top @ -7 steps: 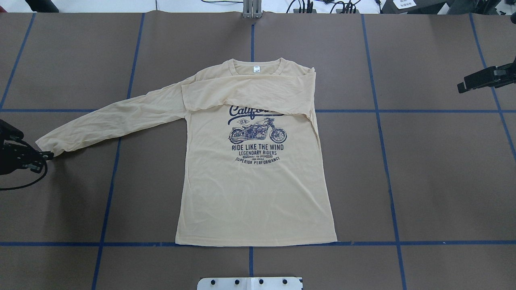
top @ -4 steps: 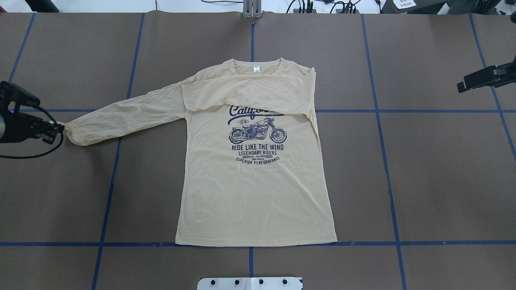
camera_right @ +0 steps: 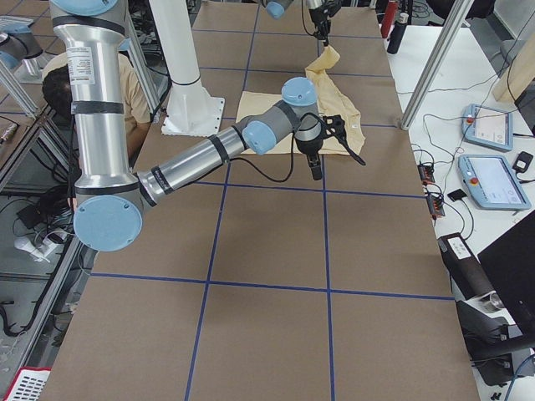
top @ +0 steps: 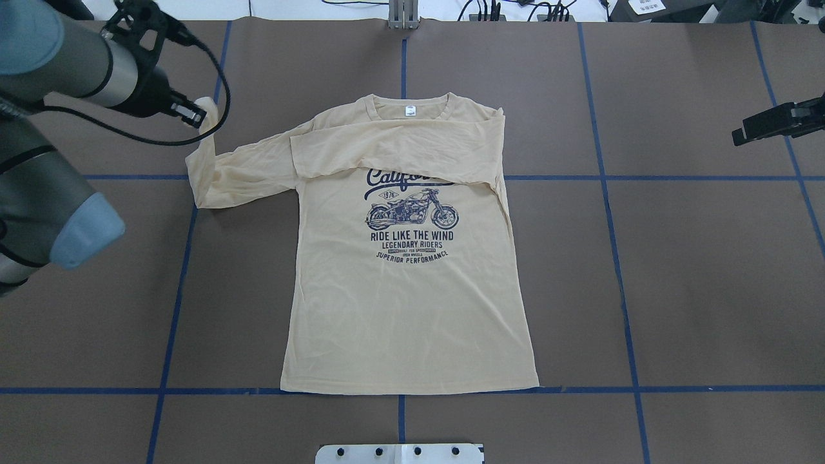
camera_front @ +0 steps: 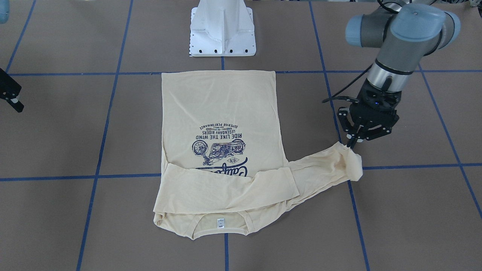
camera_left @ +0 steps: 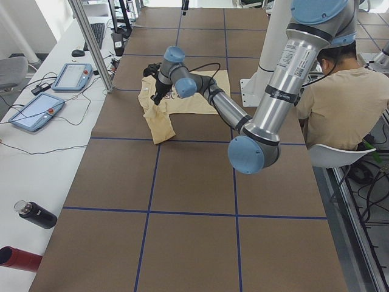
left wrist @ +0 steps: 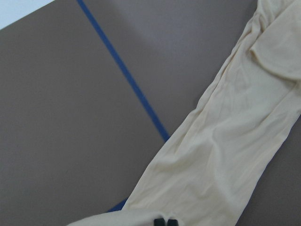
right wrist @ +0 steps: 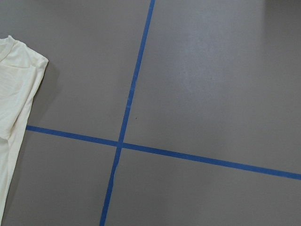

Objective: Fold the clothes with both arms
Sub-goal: 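Carry the sleeve with the left gripper across the shirt body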

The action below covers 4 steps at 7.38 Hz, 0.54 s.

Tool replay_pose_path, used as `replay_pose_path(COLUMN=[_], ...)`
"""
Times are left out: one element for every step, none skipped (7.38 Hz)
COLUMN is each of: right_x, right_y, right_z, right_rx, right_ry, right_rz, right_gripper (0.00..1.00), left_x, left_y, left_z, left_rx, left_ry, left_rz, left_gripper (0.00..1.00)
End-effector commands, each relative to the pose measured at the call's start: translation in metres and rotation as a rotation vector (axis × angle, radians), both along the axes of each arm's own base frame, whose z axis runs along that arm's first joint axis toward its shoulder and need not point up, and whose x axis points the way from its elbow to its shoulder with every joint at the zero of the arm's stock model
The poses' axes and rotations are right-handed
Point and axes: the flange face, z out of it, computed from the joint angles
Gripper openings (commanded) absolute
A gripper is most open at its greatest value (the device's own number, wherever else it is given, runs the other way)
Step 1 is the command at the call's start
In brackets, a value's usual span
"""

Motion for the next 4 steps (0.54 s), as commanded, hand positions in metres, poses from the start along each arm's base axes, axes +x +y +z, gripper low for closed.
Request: replay_pose_path(right_x=[0.0,0.0,0.0,0.0], right_y=[0.0,-0.001,-0.001,-0.001], right_z=[0.0,-0.001,-0.001,0.0], right_rx=[0.0,-0.002,-0.003,-0.006], right_ry=[0.0,-0.001,-0.001,-0.001], right_rz=[0.001,0.005,0.006,0.007], right_gripper=[0.99,0.99,0.99,0.99], left_x=[0.035,0.061,0.094,0.132], left_y=[-0.003,-0.01,-0.023,-0.03], left_z=[-0.123,-0.177,-0.207,-0.233], left_rx=[-0.057,-0.111,-0.171,-0.191], left_ry=[0.05,0.046,0.048,0.023], left_rz=[-0.018,-0.023,-0.048,-0.081], left_gripper=[0.0,0.0,0.0,0.0])
